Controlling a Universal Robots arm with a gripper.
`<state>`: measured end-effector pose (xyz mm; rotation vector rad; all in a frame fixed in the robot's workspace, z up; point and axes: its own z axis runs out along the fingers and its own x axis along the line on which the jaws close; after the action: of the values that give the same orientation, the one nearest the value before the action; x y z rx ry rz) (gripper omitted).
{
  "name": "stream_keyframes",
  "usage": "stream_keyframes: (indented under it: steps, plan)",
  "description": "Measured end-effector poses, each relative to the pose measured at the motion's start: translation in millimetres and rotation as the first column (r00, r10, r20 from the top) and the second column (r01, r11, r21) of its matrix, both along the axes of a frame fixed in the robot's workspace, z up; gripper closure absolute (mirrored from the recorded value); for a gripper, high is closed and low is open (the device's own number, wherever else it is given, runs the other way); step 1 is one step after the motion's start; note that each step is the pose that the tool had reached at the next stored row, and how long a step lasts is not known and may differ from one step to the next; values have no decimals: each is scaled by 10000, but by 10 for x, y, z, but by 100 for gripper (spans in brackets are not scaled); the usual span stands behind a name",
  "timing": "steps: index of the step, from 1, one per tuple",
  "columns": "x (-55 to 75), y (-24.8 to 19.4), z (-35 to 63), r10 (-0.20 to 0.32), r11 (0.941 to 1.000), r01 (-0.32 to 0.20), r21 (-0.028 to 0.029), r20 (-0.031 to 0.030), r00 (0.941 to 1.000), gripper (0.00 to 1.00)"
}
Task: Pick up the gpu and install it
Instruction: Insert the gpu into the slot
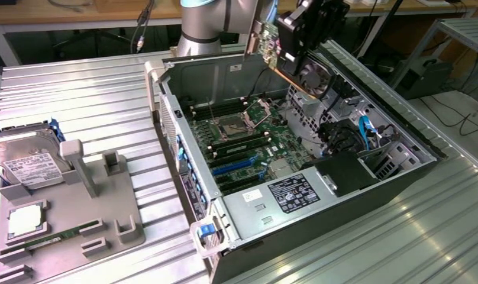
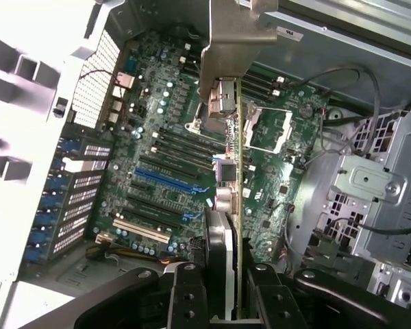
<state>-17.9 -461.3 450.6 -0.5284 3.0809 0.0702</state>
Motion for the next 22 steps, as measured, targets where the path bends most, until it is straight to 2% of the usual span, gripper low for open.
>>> stream_keyframes:
  steps: [8,15,22]
  plan:
    - [-1,-4,0,584,9983,-584,5,1,9983,72]
    - [-1,-6,0,1122,9937,-1122,20,3,9937,72]
    - [-2,-11,0,1739,9848,-1739,30,5,9848,72]
